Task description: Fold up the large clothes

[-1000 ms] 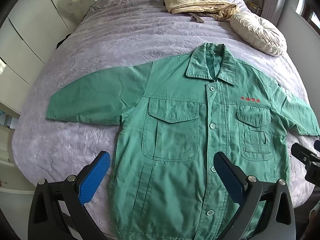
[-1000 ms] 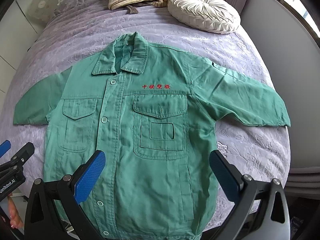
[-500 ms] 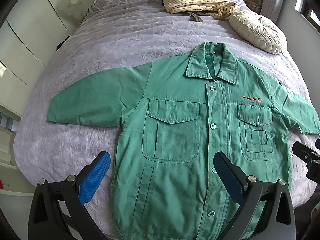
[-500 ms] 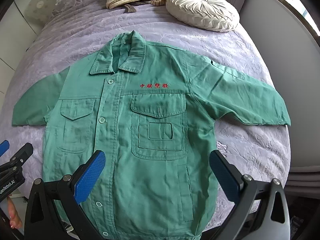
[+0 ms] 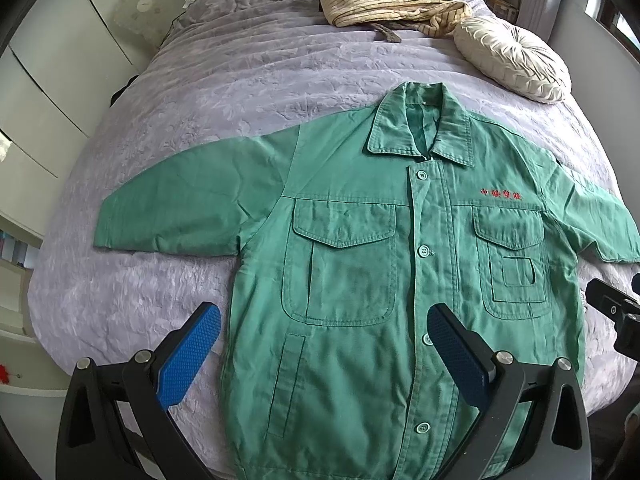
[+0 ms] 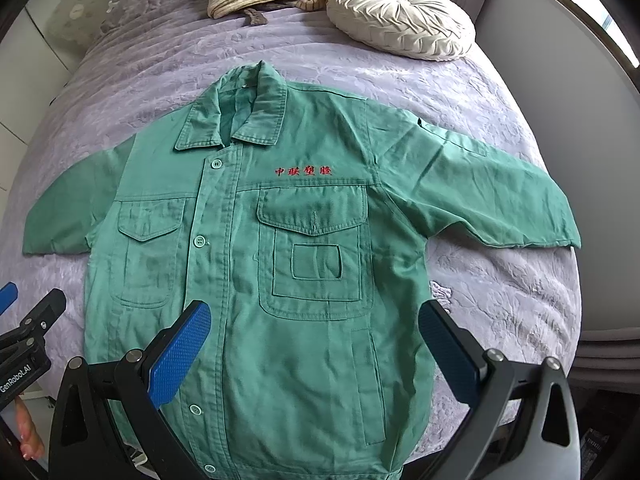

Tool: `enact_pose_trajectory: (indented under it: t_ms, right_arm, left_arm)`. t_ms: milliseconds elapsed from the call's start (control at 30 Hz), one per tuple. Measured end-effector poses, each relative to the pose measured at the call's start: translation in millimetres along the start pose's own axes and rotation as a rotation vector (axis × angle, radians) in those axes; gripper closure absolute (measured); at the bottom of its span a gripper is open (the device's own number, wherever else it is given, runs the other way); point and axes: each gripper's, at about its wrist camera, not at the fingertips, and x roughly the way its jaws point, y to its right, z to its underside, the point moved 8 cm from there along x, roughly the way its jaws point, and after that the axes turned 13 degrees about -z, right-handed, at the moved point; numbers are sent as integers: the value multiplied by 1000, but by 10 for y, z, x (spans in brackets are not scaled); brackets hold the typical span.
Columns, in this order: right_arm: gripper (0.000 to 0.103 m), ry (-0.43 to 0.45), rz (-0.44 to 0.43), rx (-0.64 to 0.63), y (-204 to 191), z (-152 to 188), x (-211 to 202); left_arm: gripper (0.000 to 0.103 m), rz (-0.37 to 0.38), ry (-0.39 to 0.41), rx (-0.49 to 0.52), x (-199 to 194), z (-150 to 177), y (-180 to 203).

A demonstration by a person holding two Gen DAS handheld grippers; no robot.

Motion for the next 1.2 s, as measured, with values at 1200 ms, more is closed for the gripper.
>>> enact_pose_trajectory:
  t_ms: [1200]
  right_arm:
    - [0,-29,-97,-58,50,-100,179]
  left_arm:
    - [0,71,-101,-143,123,113,-28]
